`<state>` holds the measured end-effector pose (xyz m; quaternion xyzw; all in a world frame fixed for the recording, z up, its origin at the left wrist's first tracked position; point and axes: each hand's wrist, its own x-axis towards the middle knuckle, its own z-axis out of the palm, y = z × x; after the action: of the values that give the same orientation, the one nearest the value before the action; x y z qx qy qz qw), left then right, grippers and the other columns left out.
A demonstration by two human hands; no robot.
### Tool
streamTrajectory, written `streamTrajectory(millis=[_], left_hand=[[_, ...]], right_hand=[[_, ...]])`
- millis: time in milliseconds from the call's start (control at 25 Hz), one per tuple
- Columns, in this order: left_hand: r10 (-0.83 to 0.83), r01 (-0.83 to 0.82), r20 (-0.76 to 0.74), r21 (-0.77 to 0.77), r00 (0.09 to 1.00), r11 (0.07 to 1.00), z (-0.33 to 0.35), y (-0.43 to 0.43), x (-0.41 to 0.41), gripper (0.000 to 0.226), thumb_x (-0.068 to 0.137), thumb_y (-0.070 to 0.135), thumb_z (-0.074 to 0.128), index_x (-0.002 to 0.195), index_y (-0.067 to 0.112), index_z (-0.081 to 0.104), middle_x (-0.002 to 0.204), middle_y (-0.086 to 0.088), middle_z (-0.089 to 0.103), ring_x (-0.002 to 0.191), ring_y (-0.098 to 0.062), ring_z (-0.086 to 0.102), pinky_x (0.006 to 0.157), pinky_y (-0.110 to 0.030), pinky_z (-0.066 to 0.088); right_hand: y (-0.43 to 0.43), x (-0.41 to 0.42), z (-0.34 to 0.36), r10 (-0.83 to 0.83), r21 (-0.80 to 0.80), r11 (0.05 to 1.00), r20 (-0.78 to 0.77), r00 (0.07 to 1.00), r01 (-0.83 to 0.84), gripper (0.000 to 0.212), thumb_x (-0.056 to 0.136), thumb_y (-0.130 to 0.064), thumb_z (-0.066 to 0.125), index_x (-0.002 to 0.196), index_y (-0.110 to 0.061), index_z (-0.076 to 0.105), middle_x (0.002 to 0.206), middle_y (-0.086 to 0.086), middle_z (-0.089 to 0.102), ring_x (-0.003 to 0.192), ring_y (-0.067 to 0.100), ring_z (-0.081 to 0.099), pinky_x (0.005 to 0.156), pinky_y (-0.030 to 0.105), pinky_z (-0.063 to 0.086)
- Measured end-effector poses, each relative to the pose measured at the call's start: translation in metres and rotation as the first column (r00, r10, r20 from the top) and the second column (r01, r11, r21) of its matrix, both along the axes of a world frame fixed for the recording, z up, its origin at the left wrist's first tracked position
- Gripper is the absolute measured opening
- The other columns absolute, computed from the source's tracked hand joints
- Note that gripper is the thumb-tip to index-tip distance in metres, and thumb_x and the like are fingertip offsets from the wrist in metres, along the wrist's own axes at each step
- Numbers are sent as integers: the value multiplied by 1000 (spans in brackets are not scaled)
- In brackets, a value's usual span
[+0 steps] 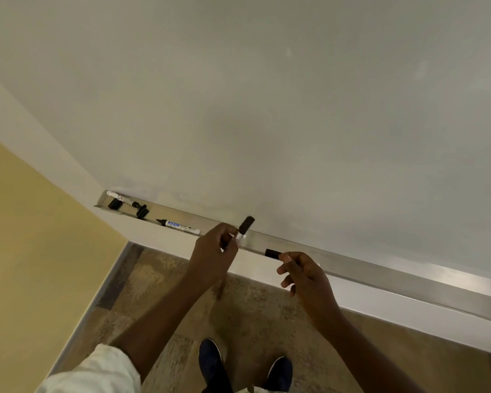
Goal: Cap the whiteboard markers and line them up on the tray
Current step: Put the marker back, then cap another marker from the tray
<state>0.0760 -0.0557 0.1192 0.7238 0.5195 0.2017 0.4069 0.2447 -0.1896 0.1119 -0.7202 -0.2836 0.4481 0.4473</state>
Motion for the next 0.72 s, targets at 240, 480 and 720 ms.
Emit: streamTrajectory(millis=[240,480,720], left_hand=[[499,-326,295,-478,815,815,-30,30,16,59,90,3,65,138,28,41,93,-16,69,82,-29,73,73,-44,63],[584,-452,256,-428,770,783,-60,28,34,61,86,5,71,134,28,40,89,-11,70,74,-19,71,68,-37,61],[588,-528,135,-315,798,789,-77,26,43,56,86,6,71,128,21,37,111,-22,68,93,-41,70,86,-53,58]], right_hand=[[6,10,-21,41,-37,999,174,984,-35,17,100,-32,54,107,-20,65,91,-4,72,74,12,69,60,17,50],[28,11,-30,156,9,984,441,884,-179,3,96,-23,62,96,-24,65,90,-17,65,80,-3,62,63,8,46],[27,24,-55,349,-191,920,796,495,-341,41,90,-30,67,127,-16,59,125,3,62,112,21,59,94,38,52]])
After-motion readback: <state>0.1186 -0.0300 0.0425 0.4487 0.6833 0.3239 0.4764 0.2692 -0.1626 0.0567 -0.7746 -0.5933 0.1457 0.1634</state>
